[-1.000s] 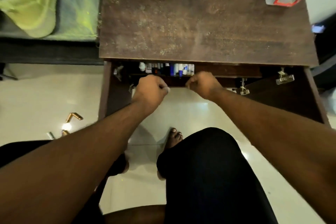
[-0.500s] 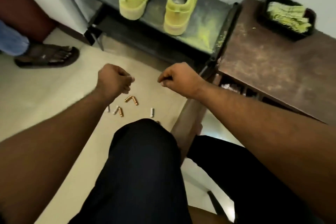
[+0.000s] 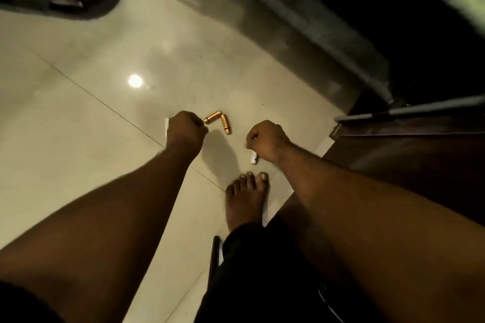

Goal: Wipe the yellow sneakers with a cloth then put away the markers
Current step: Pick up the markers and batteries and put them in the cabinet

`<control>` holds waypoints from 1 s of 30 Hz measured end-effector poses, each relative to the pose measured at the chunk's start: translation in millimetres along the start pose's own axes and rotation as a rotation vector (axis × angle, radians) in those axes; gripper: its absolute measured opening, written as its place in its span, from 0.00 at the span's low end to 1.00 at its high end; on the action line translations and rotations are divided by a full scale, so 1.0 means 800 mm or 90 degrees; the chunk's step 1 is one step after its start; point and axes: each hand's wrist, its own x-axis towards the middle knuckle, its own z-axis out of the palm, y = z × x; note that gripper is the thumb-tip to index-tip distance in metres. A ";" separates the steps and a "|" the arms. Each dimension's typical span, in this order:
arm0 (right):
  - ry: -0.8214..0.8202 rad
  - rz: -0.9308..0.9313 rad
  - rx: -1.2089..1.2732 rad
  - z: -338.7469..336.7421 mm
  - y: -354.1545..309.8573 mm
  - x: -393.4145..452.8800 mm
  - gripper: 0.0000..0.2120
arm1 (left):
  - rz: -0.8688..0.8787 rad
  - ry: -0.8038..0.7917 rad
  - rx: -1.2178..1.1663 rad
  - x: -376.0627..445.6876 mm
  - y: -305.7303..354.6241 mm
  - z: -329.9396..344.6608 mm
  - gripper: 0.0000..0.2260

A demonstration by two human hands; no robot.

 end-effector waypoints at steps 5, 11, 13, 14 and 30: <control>0.153 0.027 0.047 0.044 -0.018 0.056 0.12 | 0.113 0.015 0.129 0.051 -0.004 0.023 0.12; 0.241 -0.010 -0.116 0.082 -0.041 0.074 0.15 | 0.117 -0.006 0.239 0.057 -0.017 0.026 0.09; 0.255 -0.003 -0.084 0.084 -0.043 0.073 0.12 | 0.114 -0.007 0.243 0.054 -0.012 0.030 0.10; 0.244 0.014 -0.052 0.082 -0.043 0.072 0.11 | 0.111 -0.005 0.237 0.050 -0.010 0.030 0.11; 0.423 0.027 0.469 -0.227 0.007 -0.309 0.12 | 0.404 -0.129 -0.095 -0.290 0.293 -0.070 0.06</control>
